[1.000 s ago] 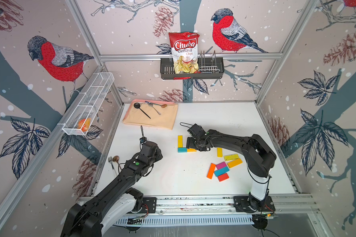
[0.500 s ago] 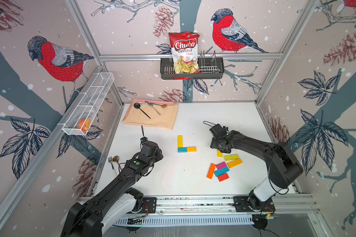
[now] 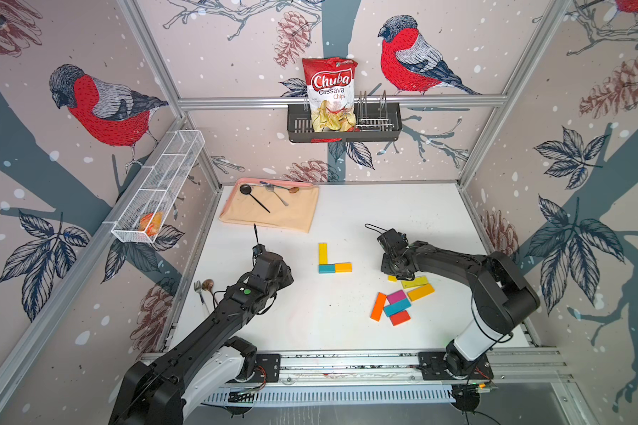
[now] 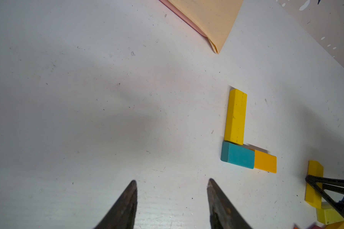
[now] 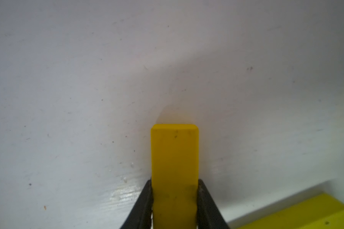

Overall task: Assemble the letter h with building blocks
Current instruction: Pick up the building block from the center of the board, then place the building block at the center of the board.

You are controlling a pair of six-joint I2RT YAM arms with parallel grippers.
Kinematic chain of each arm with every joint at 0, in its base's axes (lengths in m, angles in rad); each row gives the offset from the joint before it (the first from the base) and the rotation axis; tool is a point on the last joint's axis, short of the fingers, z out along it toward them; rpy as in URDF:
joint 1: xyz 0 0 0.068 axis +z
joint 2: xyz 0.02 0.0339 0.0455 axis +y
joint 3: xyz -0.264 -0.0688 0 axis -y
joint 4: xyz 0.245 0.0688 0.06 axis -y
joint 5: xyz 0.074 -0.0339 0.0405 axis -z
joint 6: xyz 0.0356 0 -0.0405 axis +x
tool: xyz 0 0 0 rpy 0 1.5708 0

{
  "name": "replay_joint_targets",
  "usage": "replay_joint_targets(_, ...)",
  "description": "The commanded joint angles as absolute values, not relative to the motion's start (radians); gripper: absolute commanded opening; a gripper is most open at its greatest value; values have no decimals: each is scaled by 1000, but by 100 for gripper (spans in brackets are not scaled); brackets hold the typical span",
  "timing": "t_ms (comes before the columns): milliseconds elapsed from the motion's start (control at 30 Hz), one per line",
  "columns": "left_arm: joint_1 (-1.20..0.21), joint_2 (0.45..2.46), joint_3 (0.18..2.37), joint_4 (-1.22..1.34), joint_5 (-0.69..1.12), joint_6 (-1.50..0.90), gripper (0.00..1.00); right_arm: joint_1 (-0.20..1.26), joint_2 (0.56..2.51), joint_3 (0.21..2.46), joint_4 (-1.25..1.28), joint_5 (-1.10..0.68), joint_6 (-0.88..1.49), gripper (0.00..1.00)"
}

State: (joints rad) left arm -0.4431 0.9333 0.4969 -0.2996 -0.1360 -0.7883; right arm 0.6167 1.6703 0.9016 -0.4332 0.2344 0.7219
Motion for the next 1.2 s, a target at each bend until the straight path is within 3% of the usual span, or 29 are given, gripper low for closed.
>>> replay_joint_targets(0,-442,928,508,-297,-157,-793,56,666,1665,943,-523,292,721,26)
replay_joint_targets(200,-443,911,513,-321,-188,-805,56,834,1630,1091,-716,418,808,24)
replay_joint_targets(333,-443,905,523,-365,-225,-812,57,984,1641,1166,-782,413,915,24)
replay_joint_targets(467,-442,889,518,-381,-248,-828,57,1144,1758,1265,-749,355,997,26)
replay_joint_targets(700,-442,863,503,-407,-271,-846,57,1212,1991,1433,-658,253,1017,26)
replay_joint_targets(800,-441,853,499,-423,-279,-843,57,1203,2043,1478,-640,219,1016,38)
replay_joint_targets(867,-440,845,492,-426,-278,-841,57,1204,2055,1496,-635,199,1011,60)
replay_joint_targets(933,-440,844,490,-424,-271,-836,57,1209,2036,1495,-638,206,1015,73)
replay_joint_targets(1167,-479,870,499,-354,-155,-802,64,1193,1867,1436,-688,336,1052,85)
